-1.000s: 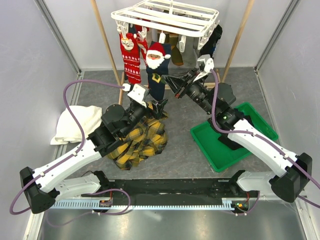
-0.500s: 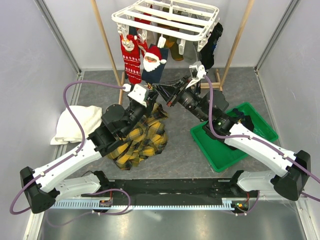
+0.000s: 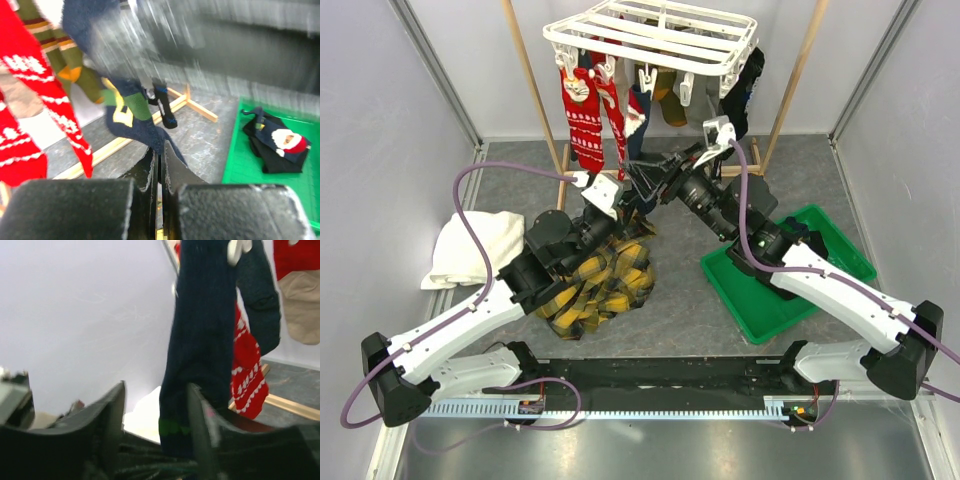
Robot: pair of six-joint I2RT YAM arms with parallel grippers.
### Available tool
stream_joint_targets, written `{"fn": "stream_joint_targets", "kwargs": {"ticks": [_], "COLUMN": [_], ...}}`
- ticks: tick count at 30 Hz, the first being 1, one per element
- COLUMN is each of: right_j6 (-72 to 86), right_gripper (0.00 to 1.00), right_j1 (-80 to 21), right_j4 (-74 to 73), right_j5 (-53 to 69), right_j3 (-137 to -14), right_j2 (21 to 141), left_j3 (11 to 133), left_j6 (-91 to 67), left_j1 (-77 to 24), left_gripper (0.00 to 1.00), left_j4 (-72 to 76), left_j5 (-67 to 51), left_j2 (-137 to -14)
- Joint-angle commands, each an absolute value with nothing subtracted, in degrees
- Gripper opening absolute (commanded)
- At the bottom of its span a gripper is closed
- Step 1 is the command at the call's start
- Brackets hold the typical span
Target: Remove the socks clipped to the hanger
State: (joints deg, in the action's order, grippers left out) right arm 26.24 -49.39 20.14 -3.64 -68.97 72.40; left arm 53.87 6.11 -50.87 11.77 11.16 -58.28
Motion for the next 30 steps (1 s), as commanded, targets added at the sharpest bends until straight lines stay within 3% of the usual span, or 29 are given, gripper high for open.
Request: {"fn": "stream_joint_targets", "kwargs": {"ticks": [1, 8, 21, 30], "right_j6": [25.23, 23.91, 13.72, 8.7], "right_gripper": [0.66, 0.76, 0.76, 0.74], "right_j1": [-49.66, -49.75, -51.59, -51.94], "right_j4": [18.02, 10.29, -1.13, -2.72], "right_j5": [-8.96, -16.26, -32.59, -37.0], "right_j3": [-76.46, -86.56, -105.72, -112.93], "right_j2": [73.3, 77.95, 87.88, 93.51], "left_j3": [53.26, 53.09, 53.26, 53.26], "left_j6": [7.56, 6.77, 6.5, 6.5], "left_j1": [-51.15, -51.15, -51.15, -51.15], "left_gripper": [0.02, 0.02, 0.02, 0.02], "left_j4": [15.29, 15.56, 15.56, 15.56], "left_j5": [4.85, 2.99, 2.29, 2.2], "left_j2": [-56.87, -56.86, -57.04, -57.04]}}
